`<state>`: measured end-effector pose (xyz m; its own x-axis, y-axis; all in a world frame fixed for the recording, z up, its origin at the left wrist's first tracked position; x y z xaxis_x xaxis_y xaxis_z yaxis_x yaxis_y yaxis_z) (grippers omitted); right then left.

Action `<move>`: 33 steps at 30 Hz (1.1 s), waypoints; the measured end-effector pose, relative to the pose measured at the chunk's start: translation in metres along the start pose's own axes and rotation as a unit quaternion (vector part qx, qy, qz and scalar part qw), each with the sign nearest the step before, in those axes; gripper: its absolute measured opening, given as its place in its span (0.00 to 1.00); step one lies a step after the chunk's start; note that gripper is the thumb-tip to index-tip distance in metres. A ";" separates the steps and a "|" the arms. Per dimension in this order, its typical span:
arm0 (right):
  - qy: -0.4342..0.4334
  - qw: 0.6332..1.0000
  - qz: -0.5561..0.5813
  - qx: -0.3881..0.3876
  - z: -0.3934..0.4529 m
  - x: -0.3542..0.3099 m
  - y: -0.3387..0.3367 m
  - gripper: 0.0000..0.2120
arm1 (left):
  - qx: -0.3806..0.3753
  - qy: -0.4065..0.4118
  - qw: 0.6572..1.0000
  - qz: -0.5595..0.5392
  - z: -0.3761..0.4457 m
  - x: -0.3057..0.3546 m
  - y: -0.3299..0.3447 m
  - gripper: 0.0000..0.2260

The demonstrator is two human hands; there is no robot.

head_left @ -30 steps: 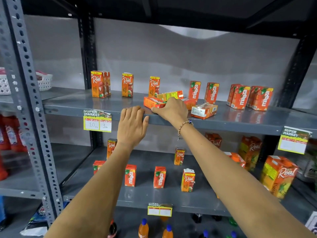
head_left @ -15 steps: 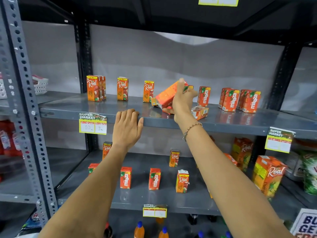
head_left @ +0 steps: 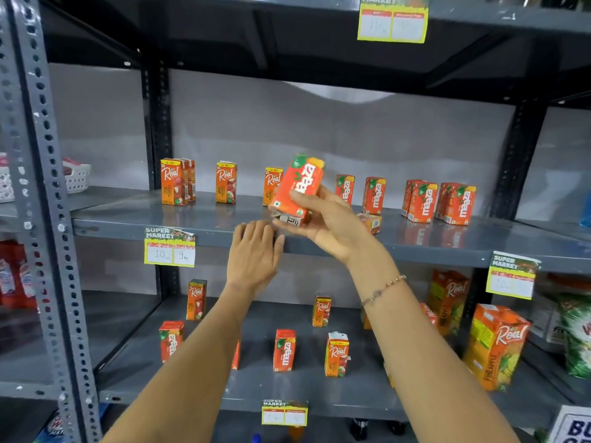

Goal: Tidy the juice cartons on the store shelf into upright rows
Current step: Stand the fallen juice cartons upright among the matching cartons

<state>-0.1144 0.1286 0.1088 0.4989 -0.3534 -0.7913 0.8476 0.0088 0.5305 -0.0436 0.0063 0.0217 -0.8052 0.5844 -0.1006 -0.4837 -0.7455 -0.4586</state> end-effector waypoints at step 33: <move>-0.027 0.754 -0.517 0.404 0.105 -0.124 -0.229 0.20 | 0.076 -0.018 0.996 0.039 0.000 -0.003 0.027 0.23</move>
<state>-0.3894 0.0726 0.1171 -0.3798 0.1831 -0.9068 0.3800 -0.8628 -0.3334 -0.0542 -0.0157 0.0095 -0.8524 0.5137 -0.0981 -0.4641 -0.8295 -0.3106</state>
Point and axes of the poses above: each hand's wrist, its own z-axis towards the middle knuckle, its own y-axis out of the palm, x = y × z, the point moved 3 cm from there along z, towards the middle knuckle, and after that the axes turned 9 degrees about z, right-handed, at the moved point
